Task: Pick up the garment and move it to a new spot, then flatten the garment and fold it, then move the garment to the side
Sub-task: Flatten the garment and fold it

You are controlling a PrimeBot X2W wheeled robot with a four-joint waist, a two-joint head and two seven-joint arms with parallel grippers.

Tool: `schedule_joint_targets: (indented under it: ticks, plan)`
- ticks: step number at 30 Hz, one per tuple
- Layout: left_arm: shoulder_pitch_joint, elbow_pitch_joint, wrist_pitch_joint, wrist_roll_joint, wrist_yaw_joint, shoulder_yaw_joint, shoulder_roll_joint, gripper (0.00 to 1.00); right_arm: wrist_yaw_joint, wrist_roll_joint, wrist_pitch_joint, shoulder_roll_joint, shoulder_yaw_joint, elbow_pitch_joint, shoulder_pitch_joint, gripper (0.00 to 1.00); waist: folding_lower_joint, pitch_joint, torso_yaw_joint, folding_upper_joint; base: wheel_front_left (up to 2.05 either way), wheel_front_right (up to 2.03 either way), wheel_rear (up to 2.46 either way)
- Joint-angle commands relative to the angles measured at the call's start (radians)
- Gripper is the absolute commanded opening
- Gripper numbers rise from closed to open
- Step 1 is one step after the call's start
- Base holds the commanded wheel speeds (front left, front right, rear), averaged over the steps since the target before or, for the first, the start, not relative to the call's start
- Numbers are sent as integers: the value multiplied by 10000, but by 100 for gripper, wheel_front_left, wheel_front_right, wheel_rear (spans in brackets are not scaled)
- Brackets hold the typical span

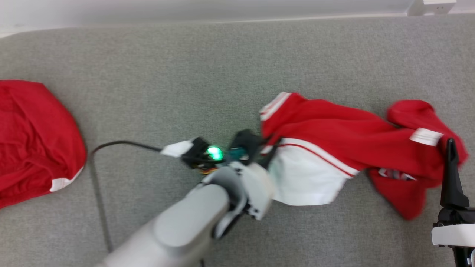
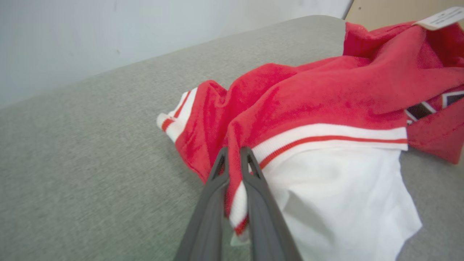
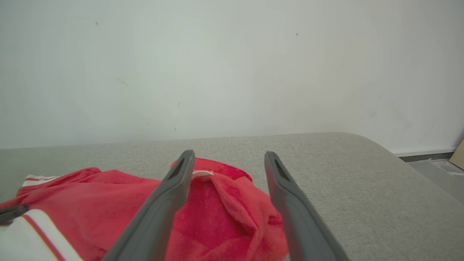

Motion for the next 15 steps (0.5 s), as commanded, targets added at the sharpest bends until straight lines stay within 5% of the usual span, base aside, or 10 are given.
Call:
schedule_joint_targets:
  ticks: [1, 15]
  plan:
    - [348, -292, -29, -156, 259, 247, 527, 0, -22, 68, 27, -6, -73, -47, 124, 100, 0, -109, 96, 0, 0, 0, 0]
    - [3478, -3766, 364, -1286, 2294, 1559, 3578, 0, -22, 180, 134, -7, -190, 24, 336, 100, 0, -570, 545, 0, 0, 0, 0]
